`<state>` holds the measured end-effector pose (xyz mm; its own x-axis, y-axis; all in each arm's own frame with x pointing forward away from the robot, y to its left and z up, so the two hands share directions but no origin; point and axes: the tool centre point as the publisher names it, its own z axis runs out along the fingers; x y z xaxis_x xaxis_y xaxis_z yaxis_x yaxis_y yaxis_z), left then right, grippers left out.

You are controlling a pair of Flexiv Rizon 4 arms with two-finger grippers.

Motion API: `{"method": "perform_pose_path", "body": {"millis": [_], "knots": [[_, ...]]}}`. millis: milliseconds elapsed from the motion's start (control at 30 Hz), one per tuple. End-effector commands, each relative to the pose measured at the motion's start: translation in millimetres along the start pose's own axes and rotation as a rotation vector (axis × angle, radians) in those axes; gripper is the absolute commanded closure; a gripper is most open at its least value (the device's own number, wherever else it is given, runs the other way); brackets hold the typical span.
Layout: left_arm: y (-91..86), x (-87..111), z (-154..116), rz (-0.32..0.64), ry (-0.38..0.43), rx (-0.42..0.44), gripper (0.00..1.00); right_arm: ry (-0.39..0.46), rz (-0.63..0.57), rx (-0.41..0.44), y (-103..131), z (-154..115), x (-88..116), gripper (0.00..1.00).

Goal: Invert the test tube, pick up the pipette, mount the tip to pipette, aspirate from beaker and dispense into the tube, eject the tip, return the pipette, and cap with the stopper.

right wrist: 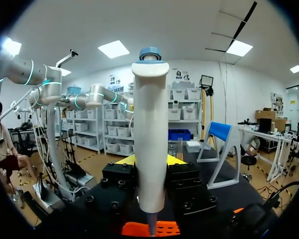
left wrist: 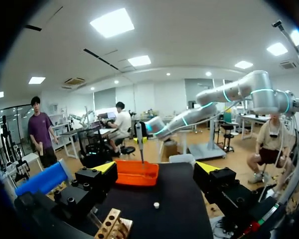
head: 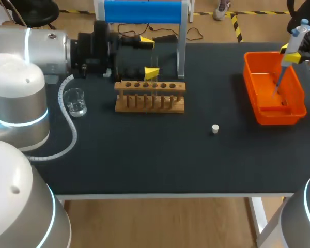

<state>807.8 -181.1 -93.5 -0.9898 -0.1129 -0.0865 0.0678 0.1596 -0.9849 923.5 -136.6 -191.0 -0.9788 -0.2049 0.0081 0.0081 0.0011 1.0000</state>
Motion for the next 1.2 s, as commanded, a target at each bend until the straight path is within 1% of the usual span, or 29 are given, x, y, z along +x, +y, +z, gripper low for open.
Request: {"method": "perform_pose_path", "body": {"millis": [33,67,133,200,333,433,467,600,633,700,733,800,1033,1167,1200], "knots": [[-18.1,-7.1,26,0.005,-0.006,-0.015,0.0,0.003,0.0,0.001,0,-1,-1,1.0],[-21.3,-9.4,32,-0.009,-0.001,-0.033,0.0,0.003,0.0,0.001,0,-1,-1,1.0],[-28.5,-13.6,45,-0.009,0.004,-0.038,0.0,0.003,0.0,0.001,0,-1,-1,1.0],[-36.4,-17.9,60,-0.014,0.029,-0.059,0.0,0.003,0.0,0.001,0,-1,-1,1.0],[-51.8,-28.8,91,-0.012,0.068,-0.056,0.0,0.003,0.0,0.001,0,-1,-1,1.0],[-58.9,-37.3,115,-0.022,0.097,-0.053,0.0,0.003,0.0,0.001,0,-1,-1,1.0],[-59.7,-40.1,122,-0.036,0.099,-0.067,0.0,0.003,0.0,0.001,0,-1,-1,1.0],[-63.4,-50.5,158,-0.057,0.112,-0.078,0.0,0.003,0.0,0.001,0,-1,-1,1.0],[-64.0,-52.2,166,-0.062,0.118,-0.071,0.0,0.003,0.0,0.001,0,-1,-1,1.0],[-64.2,-55.0,183,-0.08,0.121,-0.089,0.0,0.003,0.0,0.001,0,-1,-1,1.0],[-64.5,-55.9,190,-0.084,0.123,-0.08,0.0,0.003,0.0,0.001,0,-1,-1,1.0],[-65.5,-57.5,204,-0.089,0.123,-0.091,0.0,0.003,0.0,0.001,0,-1,-1,1.0],[-68.8,-59.1,238,-0.084,0.11,-0.108,0.0,0.003,0.0,0.001,0,-1,-1,1.0],[-69.4,-59.0,258,-0.095,0.133,-0.101,0.0,0.003,0.0,0.001,0,-1,-1,1.0],[-69.4,-59.0,258,-0.095,0.133,-0.101,0.0,0.003,0.0,0.001,0,-1,-1,1.0]]}}
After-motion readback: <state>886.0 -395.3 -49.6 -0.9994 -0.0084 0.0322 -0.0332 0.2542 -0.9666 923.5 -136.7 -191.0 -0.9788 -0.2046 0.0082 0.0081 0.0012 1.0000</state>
